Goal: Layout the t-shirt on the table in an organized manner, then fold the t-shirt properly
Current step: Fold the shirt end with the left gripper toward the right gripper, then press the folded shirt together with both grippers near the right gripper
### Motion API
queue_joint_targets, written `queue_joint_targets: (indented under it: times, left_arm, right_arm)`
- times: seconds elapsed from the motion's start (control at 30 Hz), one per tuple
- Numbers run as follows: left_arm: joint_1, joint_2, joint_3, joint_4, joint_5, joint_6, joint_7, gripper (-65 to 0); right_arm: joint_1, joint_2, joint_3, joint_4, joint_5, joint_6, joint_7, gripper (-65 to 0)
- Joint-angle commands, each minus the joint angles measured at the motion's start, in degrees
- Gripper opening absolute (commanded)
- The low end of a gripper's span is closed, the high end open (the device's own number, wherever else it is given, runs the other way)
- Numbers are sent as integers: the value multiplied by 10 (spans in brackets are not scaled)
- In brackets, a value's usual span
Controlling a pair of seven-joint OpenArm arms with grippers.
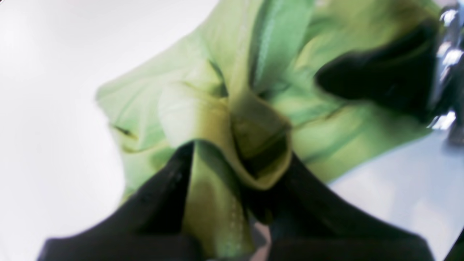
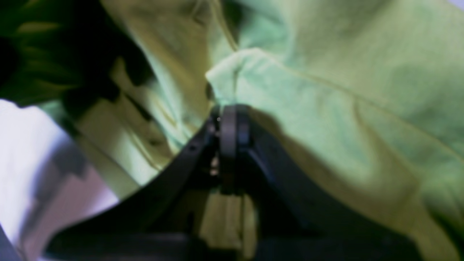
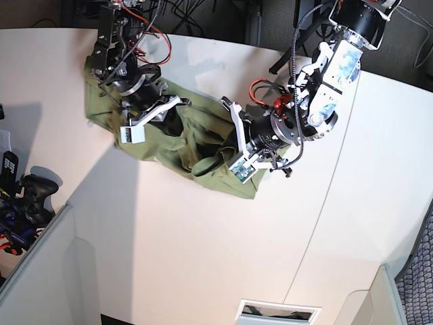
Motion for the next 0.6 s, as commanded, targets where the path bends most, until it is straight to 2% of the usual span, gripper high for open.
queue_joint_targets:
  times: [0.0,0.13,0.33,0.43,0.57]
  left_arm:
    - [-11,7,0,10,-7,2,-14,-650]
    - [-11,14,0,9,-7,2,-19,-650]
    - [-11,17,0,-22,-7,1,-49,-650]
    - [-11,25,3,-36,-7,-37,-52,-643]
    - [-11,26,28,-37,-7,-44,-80,-375]
  right_arm:
    - [7,-4,-1,3,-5,0,-11,-650]
    - [12,-18,-1,4,-5,0,-11,-650]
    - [12,-18,-1,4,-5,0,-15,-650]
    - [12,-18,-1,4,-5,0,-15,-650]
    - [12,-18,-1,4,-5,0,-15,-650]
